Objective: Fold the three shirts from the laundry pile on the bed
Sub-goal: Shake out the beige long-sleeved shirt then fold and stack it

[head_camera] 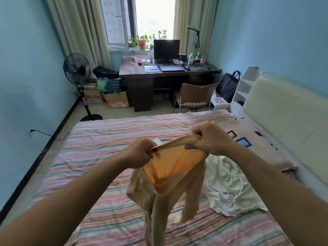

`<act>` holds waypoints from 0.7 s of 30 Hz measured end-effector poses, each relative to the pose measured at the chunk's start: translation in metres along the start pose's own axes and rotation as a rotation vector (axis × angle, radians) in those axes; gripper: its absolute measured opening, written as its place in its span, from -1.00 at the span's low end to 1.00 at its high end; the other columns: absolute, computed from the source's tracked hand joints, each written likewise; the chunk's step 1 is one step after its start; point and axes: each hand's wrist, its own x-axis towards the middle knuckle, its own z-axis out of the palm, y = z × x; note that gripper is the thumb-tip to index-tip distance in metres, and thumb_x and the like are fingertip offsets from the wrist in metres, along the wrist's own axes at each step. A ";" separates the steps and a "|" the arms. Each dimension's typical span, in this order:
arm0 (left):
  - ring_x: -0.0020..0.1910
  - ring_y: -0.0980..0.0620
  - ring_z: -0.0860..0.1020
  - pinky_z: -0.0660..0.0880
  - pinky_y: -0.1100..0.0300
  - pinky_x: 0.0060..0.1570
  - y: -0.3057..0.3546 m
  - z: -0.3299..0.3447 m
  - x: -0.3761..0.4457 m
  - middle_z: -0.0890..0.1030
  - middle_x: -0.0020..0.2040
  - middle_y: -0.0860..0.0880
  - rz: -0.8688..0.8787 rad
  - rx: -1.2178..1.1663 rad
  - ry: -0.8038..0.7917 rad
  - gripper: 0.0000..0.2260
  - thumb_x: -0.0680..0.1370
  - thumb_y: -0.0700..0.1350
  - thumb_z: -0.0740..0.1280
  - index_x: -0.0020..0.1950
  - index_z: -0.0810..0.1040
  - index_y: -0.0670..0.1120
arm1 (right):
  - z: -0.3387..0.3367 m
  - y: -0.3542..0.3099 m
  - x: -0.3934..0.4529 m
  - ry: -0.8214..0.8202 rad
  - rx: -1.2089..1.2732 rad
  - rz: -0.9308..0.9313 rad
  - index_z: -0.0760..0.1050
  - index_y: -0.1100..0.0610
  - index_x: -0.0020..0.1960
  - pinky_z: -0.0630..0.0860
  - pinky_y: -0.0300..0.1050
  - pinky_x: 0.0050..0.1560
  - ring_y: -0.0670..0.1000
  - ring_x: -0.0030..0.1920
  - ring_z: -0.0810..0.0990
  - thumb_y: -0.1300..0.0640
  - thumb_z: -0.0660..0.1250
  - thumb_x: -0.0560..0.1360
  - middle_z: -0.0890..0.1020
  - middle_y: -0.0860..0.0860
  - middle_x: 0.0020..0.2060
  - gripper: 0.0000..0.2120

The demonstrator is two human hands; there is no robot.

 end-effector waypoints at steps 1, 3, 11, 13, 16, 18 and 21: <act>-0.19 0.12 0.57 0.54 0.09 -0.13 -0.008 -0.008 -0.006 0.62 -0.25 0.07 -0.018 0.025 0.018 -0.78 0.46 -0.27 0.31 -0.19 0.65 0.03 | -0.005 -0.006 0.006 0.008 -0.013 -0.014 0.20 0.04 -0.44 0.18 -0.17 -0.37 -0.12 -0.43 0.22 -0.01 0.63 0.25 0.26 -0.09 -0.50 -0.44; -0.22 0.15 0.57 0.53 0.13 -0.14 -0.023 -0.026 -0.018 0.62 -0.29 0.09 -0.060 0.041 0.047 -0.75 0.45 -0.30 0.31 -0.25 0.64 0.03 | -0.018 -0.017 0.019 0.045 -0.043 -0.042 0.21 0.05 -0.46 0.17 -0.18 -0.39 -0.11 -0.44 0.23 -0.01 0.63 0.25 0.27 -0.09 -0.51 -0.44; -0.22 0.06 0.56 0.49 0.11 -0.09 -0.062 -0.107 -0.080 0.65 -0.35 0.06 -0.224 -0.139 0.155 -0.66 0.43 -0.39 0.32 -0.25 0.73 0.04 | -0.058 -0.048 0.048 0.030 -0.254 -0.024 0.38 0.14 -0.47 0.36 -0.12 -0.35 -0.05 -0.44 0.41 -0.16 0.61 0.20 0.43 -0.02 -0.53 -0.49; -0.18 0.02 0.57 0.51 0.03 -0.03 -0.061 -0.124 -0.088 0.66 -0.28 0.00 -0.214 -0.107 0.148 -0.62 0.43 -0.41 0.28 -0.24 0.71 0.04 | -0.058 -0.054 0.053 -0.032 -0.277 -0.019 0.45 0.20 -0.44 0.37 -0.15 -0.39 -0.02 -0.44 0.44 -0.14 0.61 0.21 0.48 0.04 -0.52 -0.52; -0.09 -0.06 0.58 0.51 0.01 0.02 -0.060 -0.141 -0.100 0.68 -0.17 -0.13 -0.251 -0.194 0.170 -0.68 0.47 -0.41 0.27 -0.17 0.73 -0.07 | -0.059 -0.063 0.058 -0.085 -0.290 -0.007 0.51 0.17 -0.38 0.44 -0.12 -0.34 0.00 -0.36 0.54 -0.10 0.58 0.27 0.58 0.08 -0.44 -0.60; -0.11 -0.11 0.54 0.48 0.03 -0.03 -0.062 -0.146 -0.107 0.63 -0.18 -0.22 -0.266 -0.288 0.186 -0.80 0.50 -0.35 0.29 -0.16 0.71 -0.20 | -0.058 -0.063 0.060 -0.095 -0.262 -0.004 0.50 0.08 -0.35 0.42 -0.14 -0.32 -0.02 -0.30 0.56 -0.04 0.56 0.35 0.60 0.01 -0.38 -0.70; -0.17 -0.10 0.48 0.44 0.07 -0.13 -0.067 -0.143 -0.117 0.54 -0.24 -0.20 -0.323 -0.450 0.223 -0.85 0.51 -0.27 0.31 -0.16 0.65 -0.30 | -0.053 -0.056 0.061 -0.093 -0.135 0.026 0.56 0.06 -0.23 0.46 -0.16 -0.24 -0.03 -0.24 0.56 0.05 0.49 0.44 0.61 -0.02 -0.28 -0.85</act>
